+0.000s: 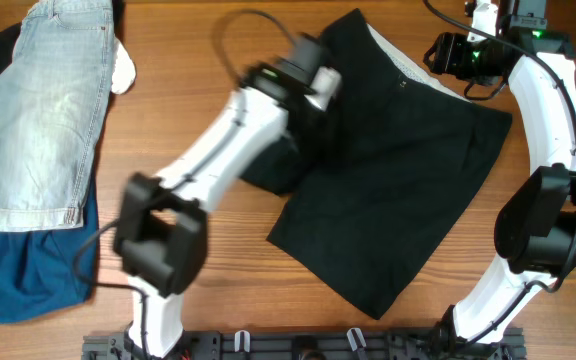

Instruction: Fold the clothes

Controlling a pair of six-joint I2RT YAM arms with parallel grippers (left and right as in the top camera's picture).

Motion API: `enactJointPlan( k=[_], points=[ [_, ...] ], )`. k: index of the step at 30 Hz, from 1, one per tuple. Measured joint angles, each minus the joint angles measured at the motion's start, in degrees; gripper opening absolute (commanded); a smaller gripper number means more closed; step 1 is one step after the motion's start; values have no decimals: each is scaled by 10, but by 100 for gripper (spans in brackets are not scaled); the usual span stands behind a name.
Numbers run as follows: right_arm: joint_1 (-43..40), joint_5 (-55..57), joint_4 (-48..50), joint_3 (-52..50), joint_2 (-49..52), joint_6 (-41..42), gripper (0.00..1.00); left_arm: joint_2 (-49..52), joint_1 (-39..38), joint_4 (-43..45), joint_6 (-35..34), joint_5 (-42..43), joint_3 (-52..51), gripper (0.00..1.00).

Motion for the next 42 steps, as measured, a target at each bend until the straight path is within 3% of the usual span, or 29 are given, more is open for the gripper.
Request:
enactJointPlan(
  k=[1,2,3,5,11,15,18,22,26,27,30,36,38,40,42],
  points=[
    [0,0,0,0,0,0,74,17,-30,-1,-3,-5,0,64],
    [0,0,0,0,0,0,74,34,-57,-3,-2,-11,0,78],
    [0,0,0,0,0,0,73,50,-81,-12,-3,-14,0,85],
    [0,0,7,0,0,0,74,56,-90,-20,-10,-21,-1,88],
    [0,0,29,0,0,1,74,13,-21,-27,-23,-33,-1,99],
    [0,0,31,0,0,1,74,-69,13,-10,-14,-46,0,100],
    [0,0,31,0,0,1,74,-68,64,-8,-5,-59,2,99],
    [-1,0,31,0,0,1,73,6,143,7,36,-33,2,93],
    [-1,0,31,0,0,1,73,70,172,42,123,72,1,84],
    [-1,0,31,0,0,1,73,73,173,50,143,105,1,79],
    [-1,0,31,0,0,1,73,76,173,54,176,166,1,51],
    [2,0,35,0,0,1,73,77,173,38,194,189,0,43],
    [2,0,35,0,0,1,73,77,173,38,194,192,-10,30],
    [2,0,35,0,0,1,73,79,170,38,199,193,-16,7],
    [2,0,35,0,0,1,73,79,166,35,199,195,-16,4]
  ],
)
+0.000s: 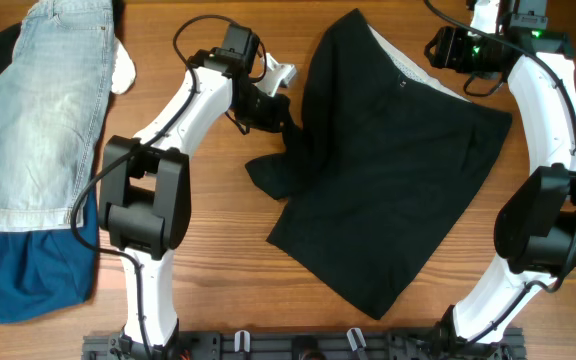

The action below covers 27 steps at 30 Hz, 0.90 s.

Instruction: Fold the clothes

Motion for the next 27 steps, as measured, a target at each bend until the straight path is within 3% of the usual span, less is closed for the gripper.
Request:
enactJointPlan(
  k=[5,11,16,17,18,19,23,27],
  points=[
    [0,0,0,0,0,0,73,0,12,-5,-43,-25,0,4],
    [0,0,4,0,0,0,72,-83,156,38,-217,-148,26,4],
    [0,0,13,0,0,0,72,-107,144,12,-336,-264,36,4],
    [0,0,13,0,0,2,72,-107,137,-5,-345,-293,36,11],
    [0,0,14,0,0,2,72,-107,134,-27,-352,-323,36,52],
    [0,0,18,0,0,2,71,-107,133,-34,-357,-358,36,100],
    [0,0,22,0,0,2,73,-107,169,-19,-353,-403,36,100],
    [1,0,19,0,0,2,73,-107,168,-164,-346,-353,36,95]
  ],
)
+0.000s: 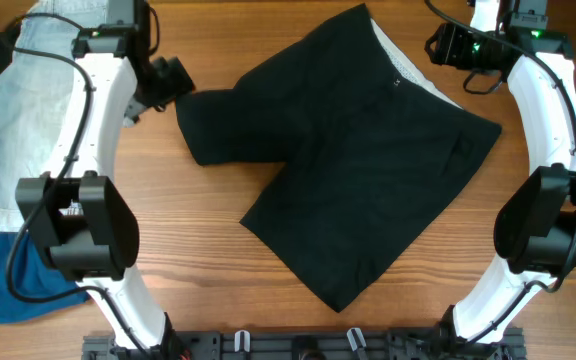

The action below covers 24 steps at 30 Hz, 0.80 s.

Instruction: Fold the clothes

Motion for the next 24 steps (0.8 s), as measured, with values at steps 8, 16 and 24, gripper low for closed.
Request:
enactJointPlan(
  k=[8,16,24],
  points=[
    [0,0,-12,0,0,0,73,0,-150,18,-1,76,-195,68],
    [0,0,-13,0,0,0,73,0,-185,152,-7,73,-278,73],
    [0,0,-10,0,0,0,73,-3,-185,352,-7,-43,-282,73]
  ],
)
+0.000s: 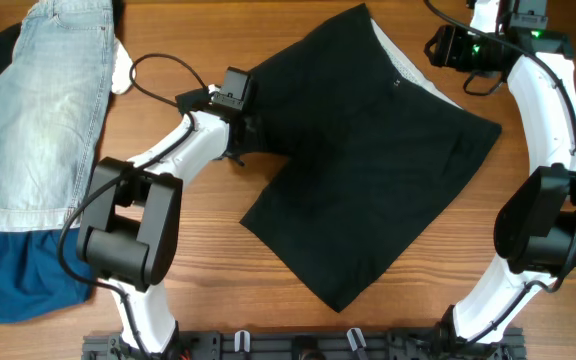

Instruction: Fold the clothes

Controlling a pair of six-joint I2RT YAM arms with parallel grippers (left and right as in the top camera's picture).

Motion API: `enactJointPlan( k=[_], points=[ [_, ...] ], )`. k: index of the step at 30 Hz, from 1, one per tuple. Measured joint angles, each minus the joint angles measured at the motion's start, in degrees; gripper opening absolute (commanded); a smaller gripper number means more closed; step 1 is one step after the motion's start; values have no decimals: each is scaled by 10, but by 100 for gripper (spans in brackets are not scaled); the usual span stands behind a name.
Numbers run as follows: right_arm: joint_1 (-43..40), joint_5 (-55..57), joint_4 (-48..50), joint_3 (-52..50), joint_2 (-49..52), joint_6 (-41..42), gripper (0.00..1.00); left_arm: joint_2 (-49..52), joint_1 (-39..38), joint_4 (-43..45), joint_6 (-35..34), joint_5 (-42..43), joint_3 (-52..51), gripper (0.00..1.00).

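Note:
Black shorts (pixel 368 170) lie spread across the middle of the table, with the pale inside of the waistband (pixel 408 70) showing at the top right. My left gripper (pixel 248 130) is down on the shorts' left leg at its bunched left edge; its fingers look shut on the cloth but are dark against it. My right gripper (pixel 436 50) hovers at the waistband's far end. Whether it is open or shut does not show.
A pile of clothes sits at the far left: light denim shorts (pixel 43 100) on top, a blue garment (pixel 18 270) beneath, a dark one behind and a bit of white cloth (pixel 123 70). The arm bases stand along the front edge.
My left gripper has gone from the far left near the denim pile back to the right. The left leg, then stretched out to the left, now ends beside the shorts' body.
My left gripper was over the crumpled left side of the shorts. Then it was at the bunched leg, further left. After that it had the leg stretched far to the left and the shorts lay flatter. Now it is back by the body. The right arm stayed put.

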Motion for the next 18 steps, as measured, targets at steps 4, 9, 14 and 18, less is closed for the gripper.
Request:
enactJointPlan(
  k=[4,9,14,18],
  points=[
    [0,0,2,0,0,0,73,0,0,34,0,-26,0,44],
    [0,0,3,0,0,0,73,0,0,-8,0,-3,0,34],
    [0,0,3,0,0,0,73,8,0,8,0,-2,0,26],
    [0,0,4,0,0,0,73,20,0,15,0,-5,2,4]
  ],
)
